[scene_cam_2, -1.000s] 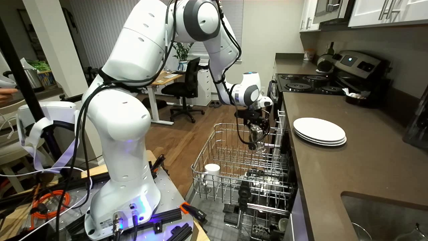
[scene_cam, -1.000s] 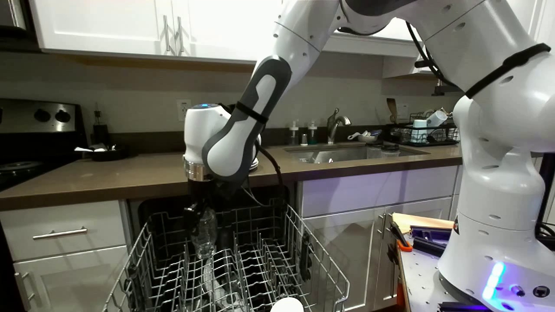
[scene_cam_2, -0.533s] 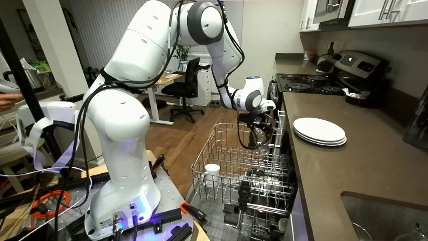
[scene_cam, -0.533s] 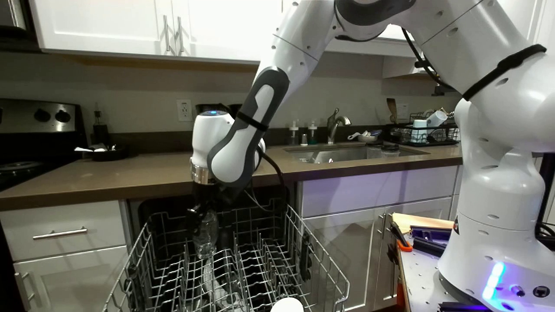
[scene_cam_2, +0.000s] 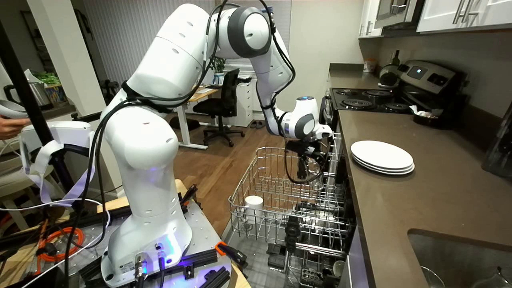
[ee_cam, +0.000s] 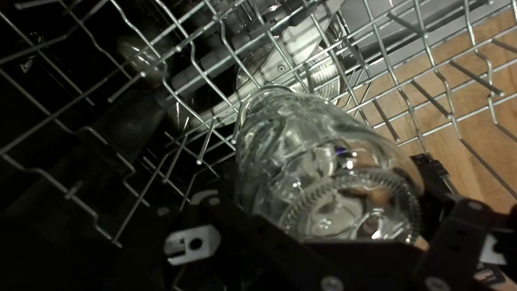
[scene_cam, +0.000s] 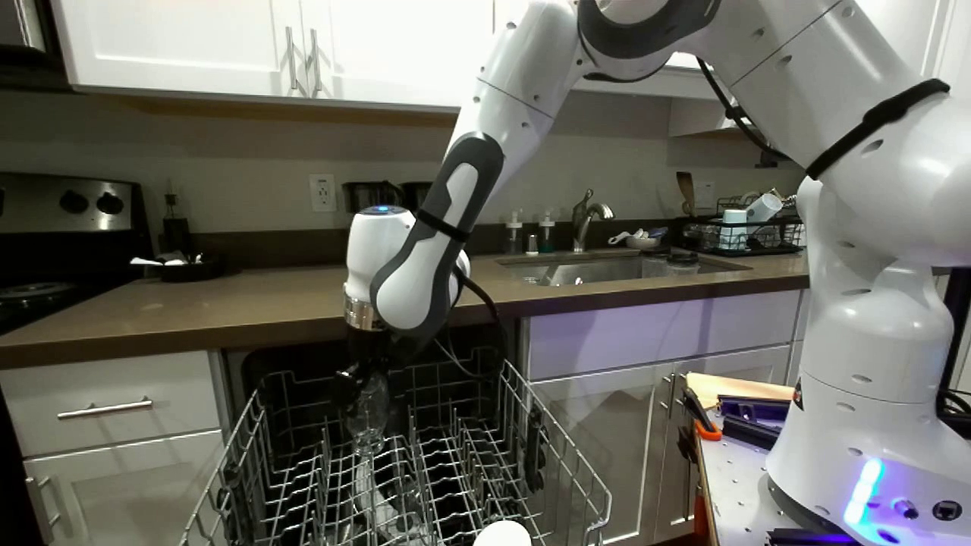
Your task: Remove the white plate from the dishwasher and place it on the countertop, move the glass jar backwards, move the white mug to the left
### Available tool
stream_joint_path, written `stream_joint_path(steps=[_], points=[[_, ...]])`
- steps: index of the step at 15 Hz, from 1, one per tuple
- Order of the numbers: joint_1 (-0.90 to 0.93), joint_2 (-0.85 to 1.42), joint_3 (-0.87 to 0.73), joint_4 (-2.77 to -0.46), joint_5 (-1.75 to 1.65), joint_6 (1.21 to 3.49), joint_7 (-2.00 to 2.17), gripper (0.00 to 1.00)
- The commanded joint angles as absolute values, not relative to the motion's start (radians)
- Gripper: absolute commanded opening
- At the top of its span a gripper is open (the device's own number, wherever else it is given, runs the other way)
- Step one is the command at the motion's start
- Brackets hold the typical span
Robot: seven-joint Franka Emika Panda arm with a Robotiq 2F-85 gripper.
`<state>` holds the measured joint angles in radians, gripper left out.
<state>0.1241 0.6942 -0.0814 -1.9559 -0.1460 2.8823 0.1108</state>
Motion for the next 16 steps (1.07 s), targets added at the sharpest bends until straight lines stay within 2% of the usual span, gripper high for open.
stream_joint_path(steps=[1, 16], points=[[0.093, 0.710, -0.061, -1.950, -0.112, 2.925, 0.090, 0.67], [0.051, 0.812, -0.030, -1.874, -0.081, 2.954, 0.075, 0.67]])
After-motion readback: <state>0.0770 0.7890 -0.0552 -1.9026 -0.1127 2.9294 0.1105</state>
